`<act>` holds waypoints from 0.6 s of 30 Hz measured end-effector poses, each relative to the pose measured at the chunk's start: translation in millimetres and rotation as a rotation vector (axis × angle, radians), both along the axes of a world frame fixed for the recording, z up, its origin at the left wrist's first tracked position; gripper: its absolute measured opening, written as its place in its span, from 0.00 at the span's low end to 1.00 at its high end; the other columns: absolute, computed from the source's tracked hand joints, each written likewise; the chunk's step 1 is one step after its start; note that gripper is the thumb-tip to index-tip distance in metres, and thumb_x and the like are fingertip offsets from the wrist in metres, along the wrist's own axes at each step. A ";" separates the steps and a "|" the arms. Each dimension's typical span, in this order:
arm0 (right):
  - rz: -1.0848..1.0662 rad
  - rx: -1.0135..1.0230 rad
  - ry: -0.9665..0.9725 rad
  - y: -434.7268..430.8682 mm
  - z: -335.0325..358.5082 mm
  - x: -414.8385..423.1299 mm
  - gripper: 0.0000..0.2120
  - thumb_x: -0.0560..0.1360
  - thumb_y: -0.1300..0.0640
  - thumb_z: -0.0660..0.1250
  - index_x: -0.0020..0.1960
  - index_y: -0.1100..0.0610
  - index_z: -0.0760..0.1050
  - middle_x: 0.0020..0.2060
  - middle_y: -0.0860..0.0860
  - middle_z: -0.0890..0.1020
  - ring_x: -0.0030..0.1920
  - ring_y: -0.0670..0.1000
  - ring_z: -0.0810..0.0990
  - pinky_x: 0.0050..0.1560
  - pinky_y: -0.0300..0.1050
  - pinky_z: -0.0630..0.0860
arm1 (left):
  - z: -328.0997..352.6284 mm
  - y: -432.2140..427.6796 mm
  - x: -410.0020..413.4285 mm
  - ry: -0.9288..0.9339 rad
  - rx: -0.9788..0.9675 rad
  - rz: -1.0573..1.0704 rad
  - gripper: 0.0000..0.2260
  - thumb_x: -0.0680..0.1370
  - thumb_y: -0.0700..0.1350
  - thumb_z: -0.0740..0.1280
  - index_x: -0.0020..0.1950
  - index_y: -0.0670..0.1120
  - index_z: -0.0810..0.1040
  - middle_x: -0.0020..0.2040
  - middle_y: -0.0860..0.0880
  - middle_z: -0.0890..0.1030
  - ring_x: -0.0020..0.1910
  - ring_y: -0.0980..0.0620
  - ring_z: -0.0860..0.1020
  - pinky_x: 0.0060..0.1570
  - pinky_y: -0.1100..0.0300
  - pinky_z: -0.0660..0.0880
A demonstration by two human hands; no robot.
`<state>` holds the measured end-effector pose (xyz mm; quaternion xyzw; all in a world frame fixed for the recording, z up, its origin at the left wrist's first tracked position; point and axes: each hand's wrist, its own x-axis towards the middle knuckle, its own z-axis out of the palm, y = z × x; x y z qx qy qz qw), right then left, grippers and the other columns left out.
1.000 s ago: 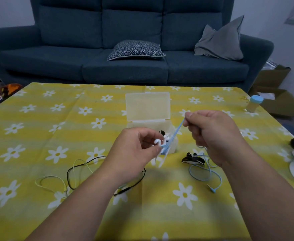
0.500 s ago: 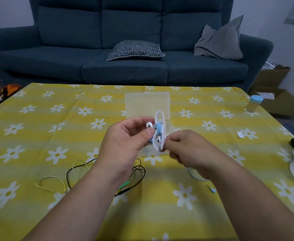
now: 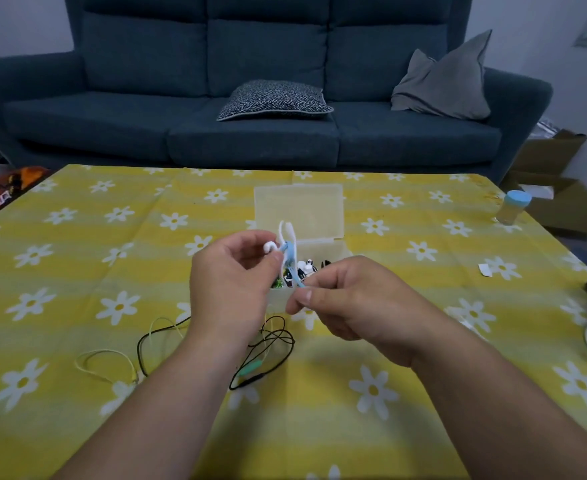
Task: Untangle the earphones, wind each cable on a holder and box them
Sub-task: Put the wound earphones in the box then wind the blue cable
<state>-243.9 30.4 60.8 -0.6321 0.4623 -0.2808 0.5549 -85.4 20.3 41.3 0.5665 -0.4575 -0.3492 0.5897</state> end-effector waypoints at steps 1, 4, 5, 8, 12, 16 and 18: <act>-0.027 0.005 -0.017 -0.5 1.0 -1.3 0.11 0.79 0.59 0.66 0.44 0.62 0.83 0.21 0.50 0.66 0.25 0.49 0.60 0.27 0.39 0.60 | -0.2 0.4 -1.2 -0.098 -0.023 -0.011 0.07 0.73 0.37 0.74 0.47 0.48 0.84 0.39 0.52 0.85 0.38 0.54 0.83 0.39 0.65 0.79; -0.182 -0.053 0.031 -3.9 5.7 -7.5 0.10 0.80 0.59 0.65 0.45 0.61 0.83 0.21 0.51 0.71 0.22 0.48 0.64 0.25 0.38 0.63 | -2.0 0.6 -2.3 -0.355 -0.062 -0.037 0.07 0.73 0.39 0.74 0.46 0.51 0.84 0.39 0.57 0.84 0.39 0.58 0.82 0.41 0.63 0.78; -0.240 -0.085 0.051 -5.5 7.0 -10.6 0.09 0.79 0.60 0.65 0.45 0.61 0.83 0.22 0.51 0.73 0.22 0.48 0.66 0.25 0.38 0.64 | -3.0 0.5 -2.3 -0.429 -0.057 -0.055 0.08 0.73 0.39 0.74 0.46 0.52 0.84 0.39 0.58 0.83 0.38 0.60 0.81 0.41 0.64 0.78; -0.357 -0.118 0.007 -10.5 9.5 -19.4 0.10 0.80 0.63 0.62 0.47 0.59 0.82 0.25 0.53 0.78 0.24 0.49 0.70 0.26 0.38 0.67 | -7.8 0.4 -2.5 -0.540 0.008 -0.175 0.08 0.73 0.39 0.73 0.45 0.53 0.84 0.38 0.57 0.83 0.39 0.58 0.81 0.42 0.61 0.78; -0.432 -0.156 -0.041 -14.6 8.7 -25.6 0.12 0.81 0.64 0.59 0.48 0.59 0.82 0.25 0.53 0.77 0.25 0.49 0.69 0.29 0.41 0.66 | -6.4 4.8 -6.2 -0.408 0.111 -0.374 0.09 0.73 0.36 0.73 0.43 0.51 0.84 0.39 0.53 0.85 0.40 0.51 0.82 0.44 0.56 0.80; -0.502 -0.190 -0.050 -19.7 4.0 -29.5 0.12 0.81 0.65 0.60 0.46 0.58 0.81 0.24 0.51 0.74 0.26 0.49 0.67 0.30 0.44 0.64 | 0.5 8.7 -10.2 -0.214 0.139 -0.492 0.11 0.73 0.33 0.72 0.45 0.49 0.85 0.42 0.48 0.86 0.43 0.48 0.84 0.46 0.58 0.80; -0.529 -0.202 -0.030 -21.5 2.2 -30.4 0.12 0.81 0.65 0.60 0.45 0.58 0.81 0.23 0.50 0.74 0.27 0.50 0.66 0.30 0.43 0.63 | 1.7 9.5 -10.6 -0.110 0.137 -0.537 0.11 0.73 0.31 0.72 0.47 0.46 0.85 0.44 0.45 0.86 0.41 0.48 0.83 0.46 0.56 0.81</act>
